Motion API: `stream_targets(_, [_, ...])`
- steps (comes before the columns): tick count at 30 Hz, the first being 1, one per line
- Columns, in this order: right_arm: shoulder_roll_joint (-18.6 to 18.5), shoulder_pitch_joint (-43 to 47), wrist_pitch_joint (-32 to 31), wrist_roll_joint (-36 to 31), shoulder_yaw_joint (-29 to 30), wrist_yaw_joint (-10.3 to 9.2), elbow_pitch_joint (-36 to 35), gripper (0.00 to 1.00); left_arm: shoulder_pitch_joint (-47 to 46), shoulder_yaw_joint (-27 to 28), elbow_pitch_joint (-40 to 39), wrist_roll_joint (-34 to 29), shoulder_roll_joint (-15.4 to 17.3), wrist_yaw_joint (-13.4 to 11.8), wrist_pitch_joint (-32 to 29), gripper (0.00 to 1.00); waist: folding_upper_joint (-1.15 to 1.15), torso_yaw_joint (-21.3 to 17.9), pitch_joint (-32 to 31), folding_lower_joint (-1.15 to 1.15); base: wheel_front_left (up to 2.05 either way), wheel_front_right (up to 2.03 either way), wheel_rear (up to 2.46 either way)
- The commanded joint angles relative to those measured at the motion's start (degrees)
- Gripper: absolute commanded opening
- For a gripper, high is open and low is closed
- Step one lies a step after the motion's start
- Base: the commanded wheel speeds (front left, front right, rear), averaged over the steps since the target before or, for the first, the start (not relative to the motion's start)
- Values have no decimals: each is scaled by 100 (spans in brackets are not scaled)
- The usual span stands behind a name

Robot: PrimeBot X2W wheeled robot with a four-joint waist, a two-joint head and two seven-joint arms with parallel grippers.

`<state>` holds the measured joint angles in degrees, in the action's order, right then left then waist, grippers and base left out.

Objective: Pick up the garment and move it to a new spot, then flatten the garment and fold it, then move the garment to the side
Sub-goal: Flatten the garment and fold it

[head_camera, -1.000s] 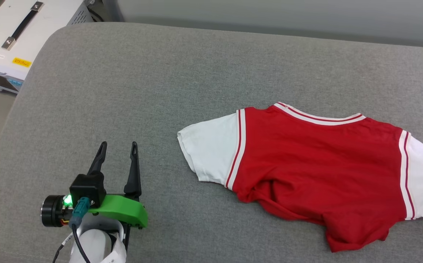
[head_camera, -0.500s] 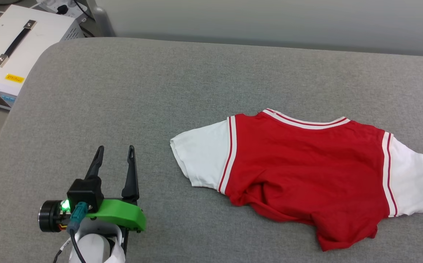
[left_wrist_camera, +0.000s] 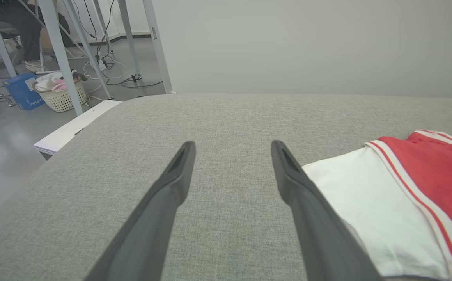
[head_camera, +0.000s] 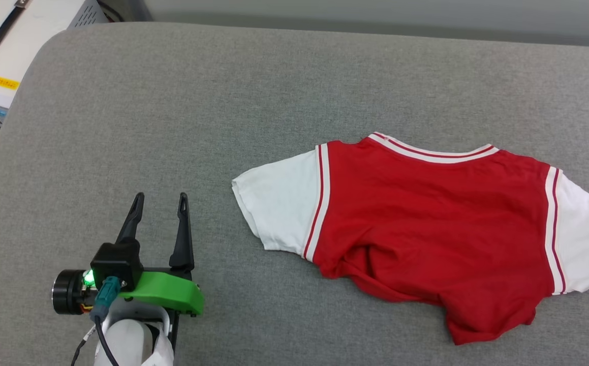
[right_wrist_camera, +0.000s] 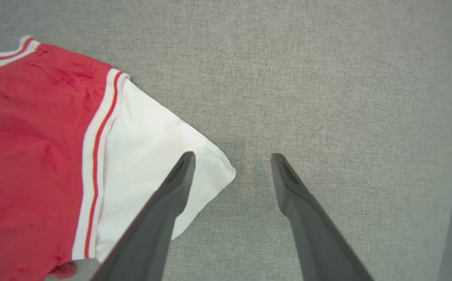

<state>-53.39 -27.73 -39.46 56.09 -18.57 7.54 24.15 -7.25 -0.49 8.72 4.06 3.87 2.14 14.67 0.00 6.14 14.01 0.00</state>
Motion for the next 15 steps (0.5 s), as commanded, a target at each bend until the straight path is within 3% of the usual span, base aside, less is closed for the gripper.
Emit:
stream_targets(1, [57,-95,-138,-75,34,-5,41,100,-123,-20,-13,-63,-29,37,33,100,0,59,137,0,0,0,0])
stream_targets(8, [629,-44,-386,-579,273,-5,475,100,-307,-93,-35,-69,-57,60,33,100,0,212,419,0,0,0,0])
stream_targets(15, [934,276,-411,-1014,117,-5,978,100,-359,-107,-16,-79,-69,64,33,100,0,281,487,0,0,0,0])
